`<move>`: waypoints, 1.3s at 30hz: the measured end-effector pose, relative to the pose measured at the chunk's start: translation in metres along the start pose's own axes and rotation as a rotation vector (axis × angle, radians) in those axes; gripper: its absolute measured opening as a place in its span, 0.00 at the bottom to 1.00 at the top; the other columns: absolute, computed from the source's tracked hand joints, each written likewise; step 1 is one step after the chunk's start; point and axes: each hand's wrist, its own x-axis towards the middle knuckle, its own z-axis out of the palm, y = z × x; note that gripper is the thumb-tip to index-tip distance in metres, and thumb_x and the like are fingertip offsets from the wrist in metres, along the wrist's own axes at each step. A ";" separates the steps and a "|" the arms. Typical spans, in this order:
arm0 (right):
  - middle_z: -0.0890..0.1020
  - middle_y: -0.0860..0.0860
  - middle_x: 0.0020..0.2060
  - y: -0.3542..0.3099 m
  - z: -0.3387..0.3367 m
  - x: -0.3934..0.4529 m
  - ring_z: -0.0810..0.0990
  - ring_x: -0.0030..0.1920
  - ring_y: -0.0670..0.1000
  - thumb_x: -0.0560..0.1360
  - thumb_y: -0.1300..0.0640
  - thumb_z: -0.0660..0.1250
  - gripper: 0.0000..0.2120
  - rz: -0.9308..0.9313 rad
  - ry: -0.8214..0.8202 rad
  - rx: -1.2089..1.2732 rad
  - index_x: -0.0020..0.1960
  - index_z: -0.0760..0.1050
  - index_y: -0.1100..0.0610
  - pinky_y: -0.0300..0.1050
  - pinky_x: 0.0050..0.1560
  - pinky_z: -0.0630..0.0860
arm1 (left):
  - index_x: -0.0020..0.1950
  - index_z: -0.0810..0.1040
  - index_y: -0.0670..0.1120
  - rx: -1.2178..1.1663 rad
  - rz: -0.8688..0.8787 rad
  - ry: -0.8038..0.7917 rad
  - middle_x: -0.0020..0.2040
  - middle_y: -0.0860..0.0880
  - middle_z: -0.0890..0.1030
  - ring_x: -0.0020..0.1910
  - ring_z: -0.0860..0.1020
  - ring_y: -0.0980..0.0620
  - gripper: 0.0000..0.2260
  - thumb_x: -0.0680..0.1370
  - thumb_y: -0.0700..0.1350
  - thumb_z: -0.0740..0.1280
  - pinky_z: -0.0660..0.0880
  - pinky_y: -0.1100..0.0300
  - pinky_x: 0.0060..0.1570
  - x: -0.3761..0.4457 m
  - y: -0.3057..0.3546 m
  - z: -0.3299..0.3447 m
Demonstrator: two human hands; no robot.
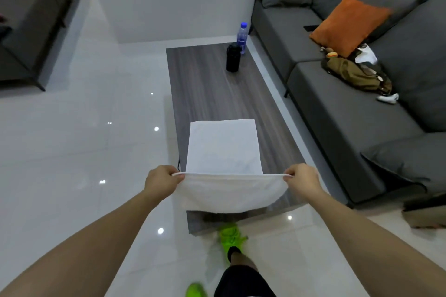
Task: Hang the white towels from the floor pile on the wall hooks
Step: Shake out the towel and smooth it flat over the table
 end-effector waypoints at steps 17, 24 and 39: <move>0.84 0.56 0.48 -0.085 -0.024 0.285 0.81 0.48 0.59 0.76 0.59 0.66 0.09 0.017 0.036 0.068 0.52 0.82 0.55 0.44 0.44 0.74 | 0.53 0.85 0.47 -0.073 -0.144 0.226 0.47 0.48 0.84 0.51 0.80 0.45 0.10 0.78 0.49 0.66 0.76 0.54 0.55 0.237 0.114 0.007; 0.83 0.57 0.57 -0.049 0.047 0.293 0.80 0.58 0.60 0.78 0.57 0.64 0.13 0.146 -0.089 0.121 0.61 0.80 0.57 0.45 0.53 0.75 | 0.53 0.83 0.46 -0.033 -0.314 0.086 0.49 0.46 0.83 0.51 0.79 0.43 0.10 0.78 0.48 0.65 0.77 0.53 0.55 0.248 0.066 0.067; 0.79 0.59 0.51 -0.007 0.255 0.179 0.81 0.34 0.46 0.79 0.51 0.67 0.24 1.165 -0.572 1.305 0.67 0.70 0.66 0.43 0.55 0.75 | 0.58 0.74 0.39 -0.882 -1.108 -0.091 0.50 0.41 0.79 0.47 0.80 0.42 0.21 0.75 0.53 0.73 0.80 0.50 0.40 0.184 -0.038 0.233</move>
